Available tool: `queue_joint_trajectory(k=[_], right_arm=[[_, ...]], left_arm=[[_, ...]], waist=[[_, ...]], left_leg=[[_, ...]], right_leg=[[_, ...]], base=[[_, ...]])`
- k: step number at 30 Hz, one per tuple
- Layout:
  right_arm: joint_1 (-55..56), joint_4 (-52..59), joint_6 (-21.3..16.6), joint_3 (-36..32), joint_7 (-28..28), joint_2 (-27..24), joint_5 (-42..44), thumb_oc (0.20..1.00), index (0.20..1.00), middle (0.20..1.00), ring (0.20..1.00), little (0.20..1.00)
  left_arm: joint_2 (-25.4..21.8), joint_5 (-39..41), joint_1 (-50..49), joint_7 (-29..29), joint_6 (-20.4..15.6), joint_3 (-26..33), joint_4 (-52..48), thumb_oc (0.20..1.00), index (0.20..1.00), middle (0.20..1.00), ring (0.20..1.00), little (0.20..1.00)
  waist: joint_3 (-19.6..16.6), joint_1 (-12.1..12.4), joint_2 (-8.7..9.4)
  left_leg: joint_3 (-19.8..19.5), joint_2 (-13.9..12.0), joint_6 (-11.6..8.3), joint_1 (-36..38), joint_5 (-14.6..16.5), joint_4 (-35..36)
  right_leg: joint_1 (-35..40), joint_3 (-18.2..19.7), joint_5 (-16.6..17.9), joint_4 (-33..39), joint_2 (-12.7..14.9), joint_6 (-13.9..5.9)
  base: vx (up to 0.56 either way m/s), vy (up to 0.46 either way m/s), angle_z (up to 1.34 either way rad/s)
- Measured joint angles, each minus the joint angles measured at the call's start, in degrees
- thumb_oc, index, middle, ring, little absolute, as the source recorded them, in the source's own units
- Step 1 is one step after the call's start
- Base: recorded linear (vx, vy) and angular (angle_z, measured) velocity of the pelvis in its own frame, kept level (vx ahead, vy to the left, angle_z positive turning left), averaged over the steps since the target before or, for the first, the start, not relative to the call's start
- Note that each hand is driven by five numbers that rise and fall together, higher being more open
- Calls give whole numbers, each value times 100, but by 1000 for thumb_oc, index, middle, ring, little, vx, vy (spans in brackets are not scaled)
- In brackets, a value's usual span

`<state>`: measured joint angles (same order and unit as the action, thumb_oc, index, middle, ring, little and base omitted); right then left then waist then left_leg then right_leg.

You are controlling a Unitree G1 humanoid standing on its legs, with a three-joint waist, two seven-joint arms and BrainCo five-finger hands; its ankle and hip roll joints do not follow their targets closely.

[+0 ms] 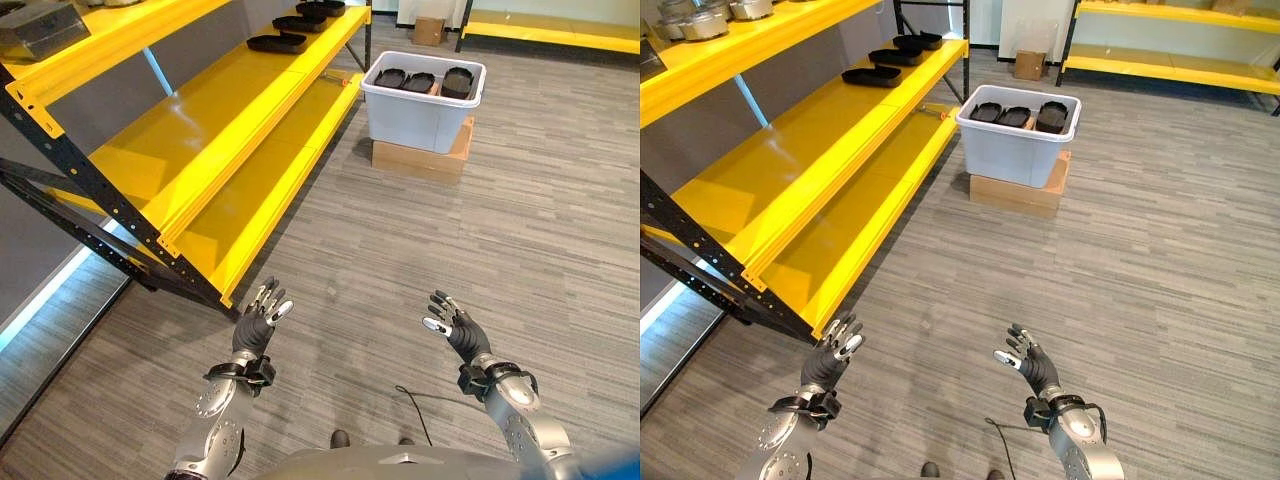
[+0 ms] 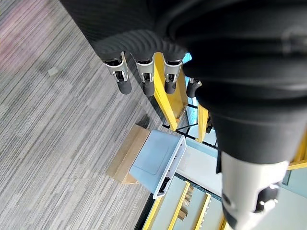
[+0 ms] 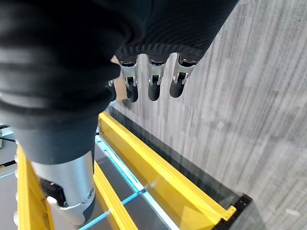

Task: Move parts from the plastic box to the shelf.

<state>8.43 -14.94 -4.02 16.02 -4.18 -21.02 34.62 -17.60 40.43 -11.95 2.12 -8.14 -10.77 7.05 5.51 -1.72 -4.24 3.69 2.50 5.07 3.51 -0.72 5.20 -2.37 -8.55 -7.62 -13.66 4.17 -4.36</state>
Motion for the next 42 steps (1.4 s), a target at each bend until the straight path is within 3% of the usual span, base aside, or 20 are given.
queue_joint_trajectory(k=[3, 5, 7, 10, 12, 13, 17, 18, 19, 22, 25, 28, 29, 30, 31, 32, 34, 35, 39, 42], right_arm=[[98, -70, 51, 58, -39, 36, -3, 1000, 1000, 1000, 1000, 1000], [38, -81, 51, 55, -36, 33, -1, 1000, 1000, 1000, 1000, 1000], [31, -82, 52, 46, -50, 53, 1, 1000, 1000, 1000, 1000, 1000], [67, -56, 50, 77, -57, 94, 45, 1000, 1000, 1000, 1000, 1000], [62, -60, 53, 58, -33, 231, 59, 1000, 1000, 1000, 1000, 1000], [22, -57, 52, 63, -34, 282, 58, 1000, 1000, 1000, 1000, 1000], [152, -83, 54, 99, -33, 269, 99, 1000, 1000, 1000, 1000, 1000], [108, -86, 49, 95, -22, 233, 195, 1000, 1000, 1000, 1000, 1000], [93, -57, -2, 83, -25, 156, 238, 1000, 1000, 1000, 1000, 1000], [-112, -177, -7, 96, -17, 34, 296, 1000, 1000, 1000, 1000, 1000], [-138, -160, -87, 63, -18, -63, 354, 1000, 1000, 1000, 1000, 1000], [-83, -166, -82, 97, -16, -58, 358, 1000, 1000, 1000, 1000, 1000], [-92, -171, -71, 59, -9, -60, 392, 1000, 1000, 1000, 1000, 1000], [-114, -219, -65, 83, -1, -14, 418, 1000, 1000, 1000, 1000, 1000], [-98, -163, -73, 137, 21, 77, 439, 1000, 1000, 1000, 1000, 1000], [-97, -135, -80, 138, 36, 87, 445, 1000, 1000, 1000, 1000, 1000], [-95, -7, -130, 78, 63, 31, 447, 1000, 1000, 1000, 1000, 1000], [-153, 25, -146, 34, 81, 0, 446, 1000, 1000, 1000, 1000, 1000], [-129, -51, -144, 46, 82, -23, 442, 1000, 1000, 1000, 1000, 1000], [-147, -187, -139, 111, 83, -80, 409, 1000, 1000, 1000, 1000, 1000]], left_arm=[[-126, -163, 46, -2, 2, -14, 3, 1000, 1000, 1000, 1000, 1000], [-202, -174, 78, -2, 1, -73, 2, 1000, 1000, 1000, 1000, 1000], [-180, -183, 78, -5, 4, -85, -1, 1000, 1000, 1000, 1000, 1000], [-218, -185, 280, 7, 2, -97, 26, 1000, 1000, 1000, 1000, 1000], [-228, -185, 431, 13, 6, -65, 71, 1000, 1000, 1000, 1000, 1000], [-181, -185, 424, 13, 5, -35, 100, 1000, 1000, 1000, 1000, 1000], [60, -178, 14, 6, 6, -96, 133, 1000, 1000, 1000, 1000, 1000], [93, -178, -2, 8, 8, -150, 171, 1000, 1000, 1000, 1000, 1000], [120, -172, 23, 27, 3, -155, 168, 1000, 1000, 1000, 1000, 1000], [96, -166, 47, 35, 4, -146, 160, 1000, 1000, 1000, 1000, 1000], [19, -164, 129, 33, 0, -105, 153, 1000, 1000, 1000, 1000, 1000], [3, -151, 339, 27, -4, -94, 144, 1000, 1000, 1000, 1000, 1000], [-50, -114, 477, 27, -2, -136, 112, 1000, 1000, 1000, 1000, 1000], [-93, -104, 460, 20, -7, -116, 111, 1000, 1000, 1000, 1000, 1000], [-241, -104, 380, 3, -1, -96, 124, 1000, 1000, 1000, 1000, 1000], [-259, -103, 298, 0, -1, -97, 129, 1000, 1000, 1000, 1000, 1000], [-263, -103, 158, 2, -2, -116, 114, 1000, 1000, 1000, 1000, 1000], [-247, -104, 90, 5, 2, -103, 118, 1000, 1000, 1000, 1000, 1000], [-181, -106, -90, 16, 0, -101, 166, 1000, 1000, 1000, 1000, 1000], [-150, -114, -127, 49, 0, -88, 171, 1000, 1000, 1000, 1000, 1000]], waist=[[99, -76, 98], [209, -76, 149], [291, -57, 56], [391, -259, 117], [369, -244, 366], [361, -214, 415], [-45, -204, 236], [-157, -231, 152], [-243, -280, 162], [-275, -256, 78], [-371, -383, 13], [-364, -362, 216], [-252, -289, 347], [-191, -174, 475], [-109, -64, 801], [-95, -64, 895], [-63, -35, 888], [62, 30, 802], [188, 151, 635], [237, 297, 501]], left_leg=[[-128, 225, 247, 154, 104, -54], [-112, 321, 287, 163, 126, -195], [-106, 336, 445, 142, 239, -220], [-127, 265, 302, 160, 430, -262], [-128, 351, 176, 167, 663, -371], [-147, 364, 133, 234, 787, -396], [-345, -15, -187, 950, 1132, -196], [-441, -205, -343, 985, 1232, -380], [-431, -291, -478, 986, 1155, -566], [-414, -600, -595, 966, 1092, -1361], [-433, -842, -1052, 863, 793, -2288], [-602, -750, -1227, -92, 372, -4199], [-648, -662, -1295, -775, -189, -5573], [-537, -631, -1240, -894, -54, -5703], [-281, -531, -960, -1156, 415, -5585], [-251, -472, -923, -1352, 553, -5430], [-269, -373, -873, -2016, 652, -5233], [-270, -336, -756, -2289, 755, -4517], [-311, -242, -729, -2449, 463, -2079], [-808, -79, -776, -2211, -18, -551]], right_leg=[[-934, 177, -156, -2098, 447, -99], [-1287, 229, 156, -2795, 661, -176], [-1599, 172, 53, -2750, 700, -204], [-2028, -24, 191, -773, 291, -222], [-1822, -1043, 485, 1707, 354, -402], [-1887, -952, 525, 1908, 390, -433], [-1545, -699, 1091, 1059, 151, 44], [-1394, -700, 1403, 1053, -3, 280], [-1298, -712, 1589, 1057, -107, 800], [-899, -727, 1243, 1015, -443, 978], [-525, -652, 733, 908, -795, 1207], [-276, -390, 409, 941, -895, 1557], [-155, -239, 368, 979, -893, 1521], [-54, -80, 363, 989, -870, 1528], [220, 35, 345, 1127, -706, 1537], [308, 49, 361, 1147, -648, 1514], [492, 63, 295, 1272, -596, 1446], [565, 114, 297, 1338, -578, 1389], [894, 243, 237, 1591, -584, 1249], [1302, 473, 106, 1746, -617, 1073]], base=[[-9, 183, 27], [35, 107, 7], [138, 21, -25], [346, -145, -1], [320, -158, 17], [320, -156, 28], [353, -189, 22], [340, -208, 37], [512, -300, 30], [349, -207, -14], [293, -201, -27], [335, -320, -28], [130, -118, -31], [179, -134, -42], [84, -40, -43], [140, -15, -22], [148, 7, -16], [164, 26, -30], [199, 40, -19], [216, 59, -22]])
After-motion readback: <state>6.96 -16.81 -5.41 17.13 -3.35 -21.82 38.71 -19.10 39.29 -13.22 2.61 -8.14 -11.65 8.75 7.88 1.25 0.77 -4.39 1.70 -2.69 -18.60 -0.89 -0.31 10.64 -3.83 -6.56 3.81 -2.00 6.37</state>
